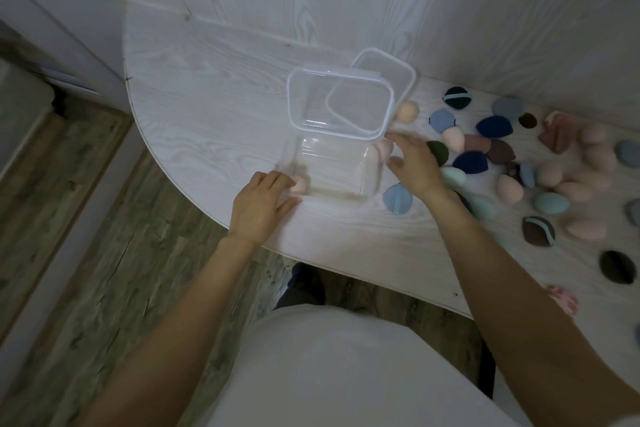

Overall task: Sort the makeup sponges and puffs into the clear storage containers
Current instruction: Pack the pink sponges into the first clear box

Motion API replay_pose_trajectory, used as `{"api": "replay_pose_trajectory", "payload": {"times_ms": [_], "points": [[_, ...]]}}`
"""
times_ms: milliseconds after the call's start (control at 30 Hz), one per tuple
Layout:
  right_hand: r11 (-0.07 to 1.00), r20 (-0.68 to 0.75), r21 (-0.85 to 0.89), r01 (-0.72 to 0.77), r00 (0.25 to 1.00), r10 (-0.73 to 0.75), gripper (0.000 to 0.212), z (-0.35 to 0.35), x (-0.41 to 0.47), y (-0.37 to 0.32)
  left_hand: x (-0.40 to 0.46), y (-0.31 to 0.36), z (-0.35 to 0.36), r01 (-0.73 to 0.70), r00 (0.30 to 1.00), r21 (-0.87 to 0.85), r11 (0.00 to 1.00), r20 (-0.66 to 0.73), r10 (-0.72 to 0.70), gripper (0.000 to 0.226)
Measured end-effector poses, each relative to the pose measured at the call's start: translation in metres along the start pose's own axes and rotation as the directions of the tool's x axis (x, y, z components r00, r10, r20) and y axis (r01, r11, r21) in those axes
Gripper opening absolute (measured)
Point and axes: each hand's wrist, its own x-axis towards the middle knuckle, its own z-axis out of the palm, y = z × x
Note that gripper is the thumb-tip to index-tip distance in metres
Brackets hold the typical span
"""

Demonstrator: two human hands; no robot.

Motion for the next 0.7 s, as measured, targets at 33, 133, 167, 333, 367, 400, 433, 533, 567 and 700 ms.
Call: {"api": "replay_pose_trajectory", "payload": {"times_ms": [33,133,167,333,367,400,433,533,567,700], "points": [[0.998,0.015,-0.060,0.015,1.000,-0.014,0.045,0.004,0.003,0.002,0.000,0.000,0.000,0.012,1.000,-0.015,1.000,0.009,-0.011,0.025],[0.965,-0.043,-0.261,-0.028,0.999,0.017,0.031,0.006,0.004,0.005,0.004,0.001,0.002,0.019,0.999,-0.075,0.997,0.046,-0.015,0.026],[0.952,-0.100,-0.302,-0.048,0.995,0.018,0.028,0.004,0.001,0.005,0.006,0.002,0.003,0.017,0.998,-0.090,0.996,0.055,-0.012,0.026],[0.959,-0.314,-0.262,-0.107,0.949,0.020,0.025,-0.024,-0.044,-0.008,0.020,0.015,0.011,-0.028,0.997,-0.120,0.992,0.066,0.036,0.028],[0.968,-0.322,-0.220,-0.119,0.946,0.042,0.025,-0.028,-0.053,-0.010,0.023,0.019,0.013,-0.039,0.996,-0.122,0.992,0.072,0.048,0.028],[0.980,-0.320,-0.165,-0.113,0.946,0.055,0.025,-0.033,-0.062,-0.013,0.026,0.023,0.015,-0.056,0.995,-0.126,0.990,0.078,0.066,0.028],[0.991,-0.304,-0.094,-0.090,0.951,0.058,0.026,-0.035,-0.068,-0.015,0.029,0.028,0.017,-0.074,0.993,-0.133,0.988,0.086,0.086,0.029],[0.999,-0.174,0.041,0.032,0.984,-0.024,0.035,-0.028,-0.072,-0.034,0.033,0.035,0.020,-0.109,0.986,-0.163,0.980,0.108,0.128,0.032],[0.997,-0.122,0.031,0.066,0.991,-0.062,0.037,-0.022,-0.068,-0.039,0.034,0.035,0.020,-0.121,0.984,-0.169,0.978,0.111,0.141,0.033],[0.996,0.077,-0.086,0.036,0.997,-0.030,0.035,0.009,-0.047,-0.052,0.037,0.037,0.017,-0.151,0.980,-0.141,0.979,0.106,0.166,0.033]]}}
